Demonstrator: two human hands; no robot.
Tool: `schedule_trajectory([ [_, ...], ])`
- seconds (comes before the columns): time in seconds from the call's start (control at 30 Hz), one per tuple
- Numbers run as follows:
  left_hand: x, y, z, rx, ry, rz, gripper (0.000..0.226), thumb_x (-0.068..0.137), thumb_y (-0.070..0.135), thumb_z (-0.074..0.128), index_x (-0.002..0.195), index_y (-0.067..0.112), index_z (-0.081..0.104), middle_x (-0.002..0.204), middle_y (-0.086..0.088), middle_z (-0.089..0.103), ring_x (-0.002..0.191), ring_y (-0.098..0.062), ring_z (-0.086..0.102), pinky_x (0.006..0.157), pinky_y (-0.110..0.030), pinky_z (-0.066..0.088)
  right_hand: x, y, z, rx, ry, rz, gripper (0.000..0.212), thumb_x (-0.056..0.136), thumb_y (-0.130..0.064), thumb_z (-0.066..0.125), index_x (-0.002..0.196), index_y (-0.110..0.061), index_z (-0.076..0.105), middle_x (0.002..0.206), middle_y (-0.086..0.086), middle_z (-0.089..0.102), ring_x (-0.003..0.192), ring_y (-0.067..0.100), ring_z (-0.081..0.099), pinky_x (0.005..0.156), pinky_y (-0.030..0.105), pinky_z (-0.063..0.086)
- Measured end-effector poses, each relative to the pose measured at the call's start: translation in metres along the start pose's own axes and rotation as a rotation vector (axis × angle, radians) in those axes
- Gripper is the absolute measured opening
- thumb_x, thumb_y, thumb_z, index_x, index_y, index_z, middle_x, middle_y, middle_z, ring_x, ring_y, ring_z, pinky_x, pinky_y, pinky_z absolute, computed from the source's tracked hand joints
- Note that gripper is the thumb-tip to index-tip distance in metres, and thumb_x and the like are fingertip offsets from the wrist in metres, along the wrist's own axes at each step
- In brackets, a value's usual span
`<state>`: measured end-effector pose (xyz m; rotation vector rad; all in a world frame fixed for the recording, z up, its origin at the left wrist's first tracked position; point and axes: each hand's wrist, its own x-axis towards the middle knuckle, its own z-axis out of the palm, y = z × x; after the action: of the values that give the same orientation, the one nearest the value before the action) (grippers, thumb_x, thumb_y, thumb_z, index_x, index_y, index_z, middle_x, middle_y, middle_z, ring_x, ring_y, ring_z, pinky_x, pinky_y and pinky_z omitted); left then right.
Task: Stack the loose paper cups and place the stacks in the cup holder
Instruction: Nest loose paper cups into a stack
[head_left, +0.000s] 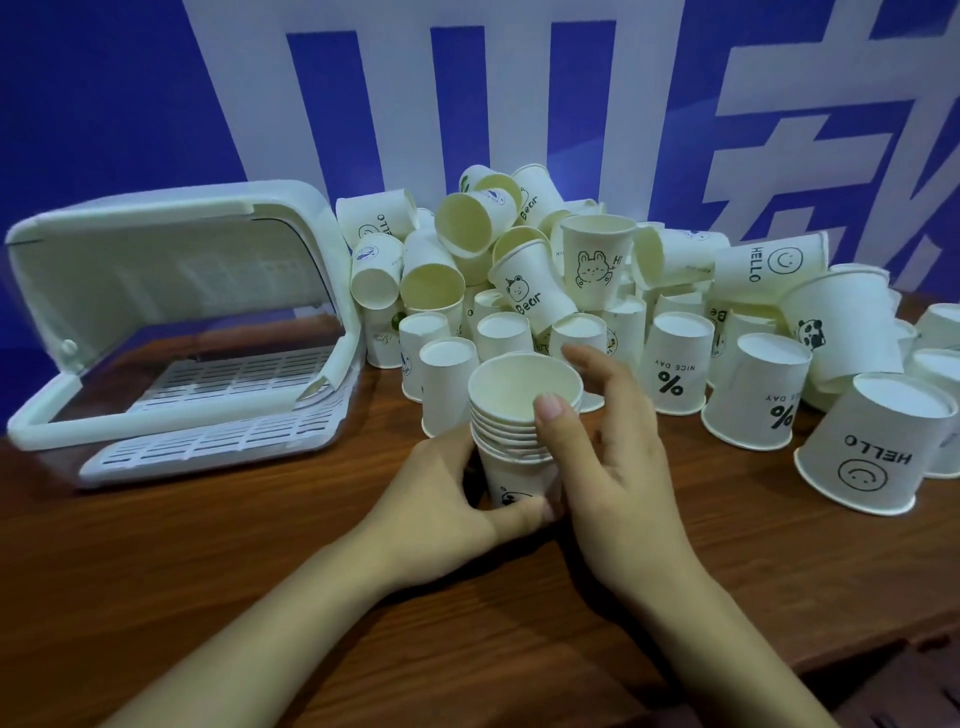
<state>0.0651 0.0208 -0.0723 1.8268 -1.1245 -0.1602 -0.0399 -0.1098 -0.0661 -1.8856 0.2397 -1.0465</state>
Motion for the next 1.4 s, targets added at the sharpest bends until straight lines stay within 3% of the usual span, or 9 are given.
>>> schedule_trajectory([
  [0.23,-0.011,0.004,-0.008,0.095,0.139,-0.074,0.063,0.06,0.067,0.081,0.115,0.037,0.07,0.11,0.022,0.076,0.105,0.006,0.069,0.092,-0.028,0.056,0.002,0.001,0.007,-0.164,-0.125,0.027,0.061,0.089,-0.076,0.021,0.14,-0.053,0.047,0.134,-0.013,0.048,0.134,0.009,0.034,0.109,0.033,0.025],
  [0.5,-0.017,0.004,-0.007,0.214,0.214,-0.169,0.061,0.06,0.071,0.082,0.109,0.036,0.071,0.103,0.022,0.076,0.097,0.004,0.07,0.086,-0.037,0.06,0.013,0.012,0.004,-0.155,0.118,-0.073,0.045,0.096,-0.047,0.047,0.136,-0.028,0.056,0.132,-0.01,0.051,0.127,0.015,0.043,0.109,0.035,0.032],
  [0.63,-0.019,0.005,-0.015,0.294,0.302,-0.23,0.062,0.058,0.076,0.078,0.106,0.038,0.066,0.103,0.02,0.072,0.097,-0.002,0.068,0.082,-0.031,0.056,0.016,0.016,0.007,-0.203,0.016,0.038,0.051,0.102,-0.042,0.034,0.153,-0.036,0.041,0.155,-0.015,0.038,0.142,0.007,0.028,0.109,0.036,0.022],
  [0.77,-0.019,0.0,-0.018,0.25,0.385,-0.284,0.081,0.057,0.079,0.073,0.119,0.028,0.069,0.115,0.007,0.076,0.104,-0.012,0.07,0.09,-0.041,0.059,0.012,0.022,0.002,-0.29,-0.138,0.009,0.055,0.105,-0.049,0.024,0.158,-0.039,0.033,0.167,-0.012,0.024,0.153,0.012,0.016,0.123,0.047,0.016],
  [0.97,-0.018,-0.004,-0.018,0.242,0.404,-0.326,0.069,0.063,0.074,0.081,0.115,0.031,0.069,0.113,0.009,0.075,0.102,-0.012,0.069,0.091,-0.043,0.059,0.007,0.011,-0.002,-0.326,0.02,0.086,0.047,0.092,-0.063,0.039,0.119,-0.033,0.064,0.152,-0.005,0.038,0.145,0.018,0.032,0.108,0.044,0.022],
  [1.07,-0.016,-0.007,-0.019,0.234,0.406,-0.321,0.059,0.069,0.067,0.085,0.115,0.033,0.067,0.114,0.009,0.075,0.103,-0.011,0.069,0.092,-0.042,0.058,0.005,0.007,-0.009,-0.241,0.223,0.09,0.05,0.081,-0.07,0.057,0.091,-0.022,0.055,0.13,-0.001,0.05,0.128,0.022,0.049,0.106,0.048,0.038],
  [1.17,-0.017,-0.007,-0.02,0.22,0.413,-0.303,0.071,0.063,0.075,0.08,0.119,0.034,0.068,0.116,0.011,0.075,0.106,-0.01,0.069,0.094,-0.041,0.058,0.0,0.0,-0.011,-0.23,0.193,0.115,0.066,0.07,-0.065,0.079,0.106,-0.019,0.048,0.113,-0.004,0.051,0.111,0.022,0.056,0.097,0.051,0.047],
  [1.3,-0.018,-0.003,-0.019,0.167,0.409,-0.302,0.068,0.058,0.077,0.076,0.113,0.038,0.067,0.114,0.013,0.075,0.104,-0.005,0.069,0.094,-0.037,0.058,-0.001,-0.001,-0.011,-0.265,0.018,0.232,0.1,0.067,-0.06,0.085,0.145,-0.024,0.035,0.134,0.003,0.059,0.129,0.027,0.052,0.106,0.048,0.044],
  [1.4,-0.017,-0.001,-0.019,0.155,0.422,-0.32,0.07,0.056,0.077,0.075,0.11,0.035,0.069,0.111,0.013,0.076,0.102,-0.005,0.069,0.09,-0.033,0.057,0.0,0.0,-0.013,-0.459,-0.105,0.242,0.085,0.07,-0.069,0.077,0.14,-0.028,0.05,0.136,0.003,0.056,0.129,0.029,0.044,0.105,0.043,0.04],
])
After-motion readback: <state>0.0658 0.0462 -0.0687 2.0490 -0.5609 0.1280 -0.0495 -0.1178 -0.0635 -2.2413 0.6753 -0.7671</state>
